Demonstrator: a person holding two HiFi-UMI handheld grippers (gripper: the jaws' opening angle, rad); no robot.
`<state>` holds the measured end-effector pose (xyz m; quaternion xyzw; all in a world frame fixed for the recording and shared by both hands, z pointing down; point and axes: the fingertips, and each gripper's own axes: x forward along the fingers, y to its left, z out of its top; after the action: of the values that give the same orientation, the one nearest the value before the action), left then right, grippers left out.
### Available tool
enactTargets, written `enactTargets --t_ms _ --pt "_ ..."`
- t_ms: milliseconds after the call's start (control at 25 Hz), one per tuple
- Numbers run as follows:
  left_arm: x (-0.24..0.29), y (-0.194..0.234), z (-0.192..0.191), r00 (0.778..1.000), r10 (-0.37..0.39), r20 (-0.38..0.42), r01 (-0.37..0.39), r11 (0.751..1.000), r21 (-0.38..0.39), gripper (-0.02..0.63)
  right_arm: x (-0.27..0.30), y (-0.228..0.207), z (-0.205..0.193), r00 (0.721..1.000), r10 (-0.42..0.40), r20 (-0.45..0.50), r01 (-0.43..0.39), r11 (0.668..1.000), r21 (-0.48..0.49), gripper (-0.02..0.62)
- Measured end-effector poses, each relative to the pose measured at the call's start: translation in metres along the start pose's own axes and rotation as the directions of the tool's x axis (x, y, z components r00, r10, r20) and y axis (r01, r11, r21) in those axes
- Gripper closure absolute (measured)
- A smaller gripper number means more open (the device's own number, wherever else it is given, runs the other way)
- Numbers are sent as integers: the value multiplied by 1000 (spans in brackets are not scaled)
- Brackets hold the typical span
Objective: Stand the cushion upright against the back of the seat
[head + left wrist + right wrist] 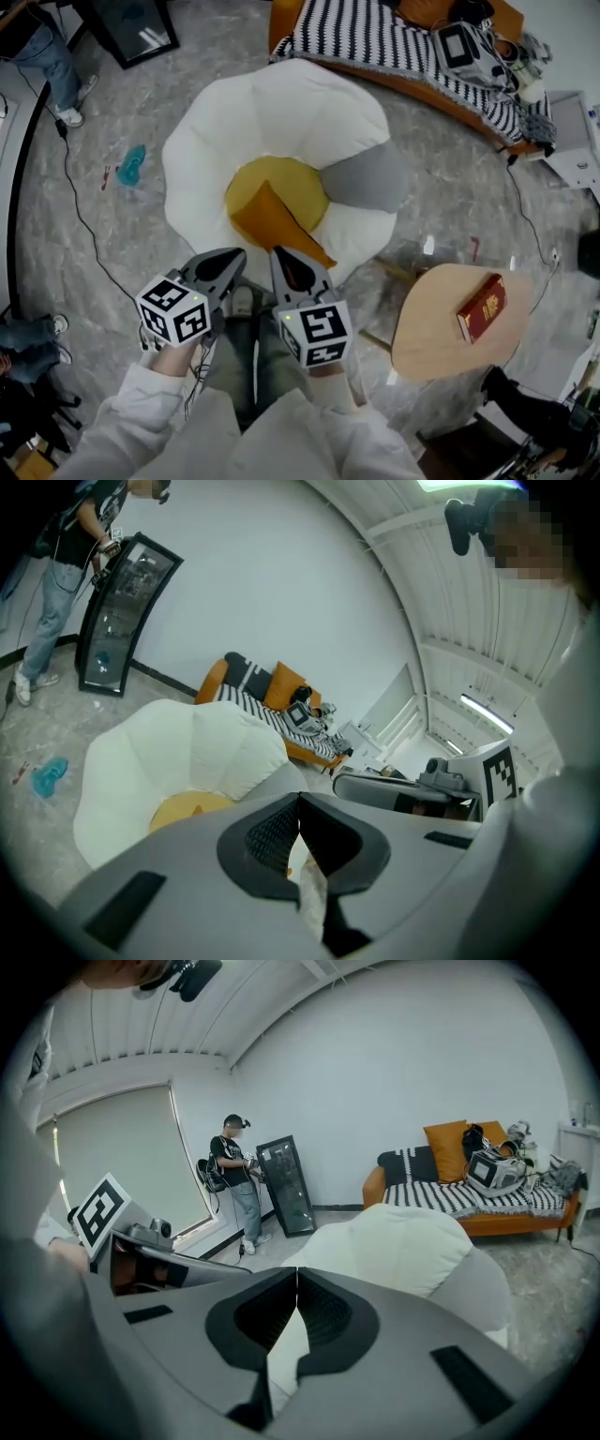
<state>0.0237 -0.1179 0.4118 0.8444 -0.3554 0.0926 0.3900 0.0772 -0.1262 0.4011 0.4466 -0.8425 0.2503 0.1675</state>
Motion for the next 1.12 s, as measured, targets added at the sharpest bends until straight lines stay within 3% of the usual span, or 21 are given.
enactTargets --t_ms 200,400,840,1120 --pt "24 27 -13 1000 -6 16 7 1000 -5 598 21 -22 -34 1000 -23 1 23 998 54 583" --pt "48 58 -30 998 -4 66 10 996 -85 598 49 -31 -70 1000 -23 -21 24 996 86 583" --pt "92 116 -91 1000 25 16 -23 994 -105 598 107 -51 -123 1000 -9 -18 11 993 114 583" --pt "112 146 -113 999 52 5 -51 991 -123 598 131 -67 -156 998 -39 -39 43 993 111 583"
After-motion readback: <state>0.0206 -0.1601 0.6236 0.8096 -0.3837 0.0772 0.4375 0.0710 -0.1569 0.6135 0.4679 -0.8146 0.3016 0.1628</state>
